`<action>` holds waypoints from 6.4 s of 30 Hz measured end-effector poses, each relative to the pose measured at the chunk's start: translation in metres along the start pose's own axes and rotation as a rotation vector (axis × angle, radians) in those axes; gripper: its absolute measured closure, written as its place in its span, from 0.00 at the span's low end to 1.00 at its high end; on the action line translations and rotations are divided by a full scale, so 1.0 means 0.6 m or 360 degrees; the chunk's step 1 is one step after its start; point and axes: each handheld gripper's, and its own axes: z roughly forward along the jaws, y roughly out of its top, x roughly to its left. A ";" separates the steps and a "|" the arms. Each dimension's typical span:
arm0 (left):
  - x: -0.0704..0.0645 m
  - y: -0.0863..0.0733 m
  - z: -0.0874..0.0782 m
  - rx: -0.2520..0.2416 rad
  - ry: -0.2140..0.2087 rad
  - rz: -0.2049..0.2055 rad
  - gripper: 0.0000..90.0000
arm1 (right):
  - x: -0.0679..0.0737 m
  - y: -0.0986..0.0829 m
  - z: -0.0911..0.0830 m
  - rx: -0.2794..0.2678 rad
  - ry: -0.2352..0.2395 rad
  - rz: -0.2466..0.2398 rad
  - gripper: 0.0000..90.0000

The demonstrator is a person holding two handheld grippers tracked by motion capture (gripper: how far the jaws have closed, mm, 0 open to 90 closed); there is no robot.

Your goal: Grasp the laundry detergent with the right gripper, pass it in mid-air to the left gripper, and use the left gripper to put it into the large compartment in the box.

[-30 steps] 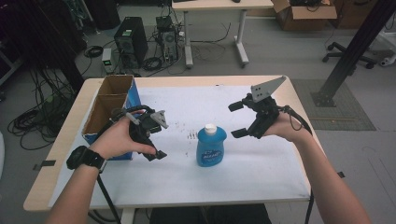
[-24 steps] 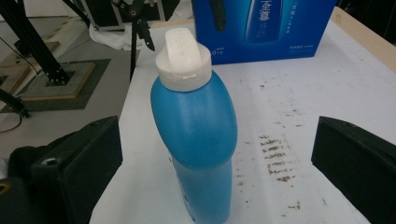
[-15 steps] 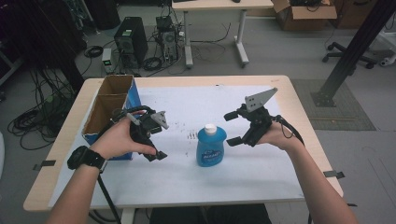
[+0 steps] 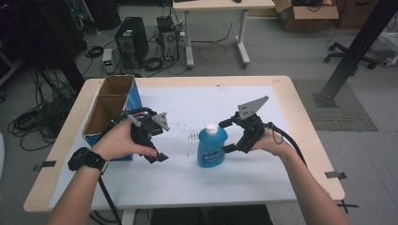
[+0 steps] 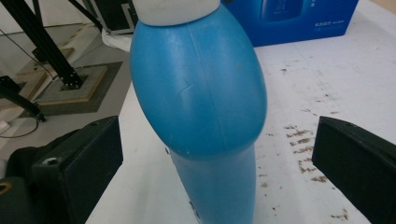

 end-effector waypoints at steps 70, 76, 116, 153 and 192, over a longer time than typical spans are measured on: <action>-0.005 -0.004 0.003 -0.0008 -0.0004 0.0016 0.04 | -0.002 -0.010 0.065 -0.0034 0.0122 -0.0050 0.28; -0.005 -0.004 0.004 -0.0005 -0.0004 0.0012 0.04 | -0.001 -0.012 0.062 -0.0032 0.0096 -0.0064 0.32; -0.018 0.081 -0.119 -0.0078 0.0055 0.0118 0.04 | 0.018 0.060 0.013 0.0027 -0.0030 -0.0130 0.45; -0.050 0.208 -0.151 0.0047 0.0063 0.0281 0.05 | 0.058 0.171 0.065 0.0136 0.0057 -0.0260 0.46; -0.060 0.223 -0.123 0.0139 0.0035 0.0321 0.26 | 0.065 0.170 0.060 0.0144 0.0043 -0.0265 0.46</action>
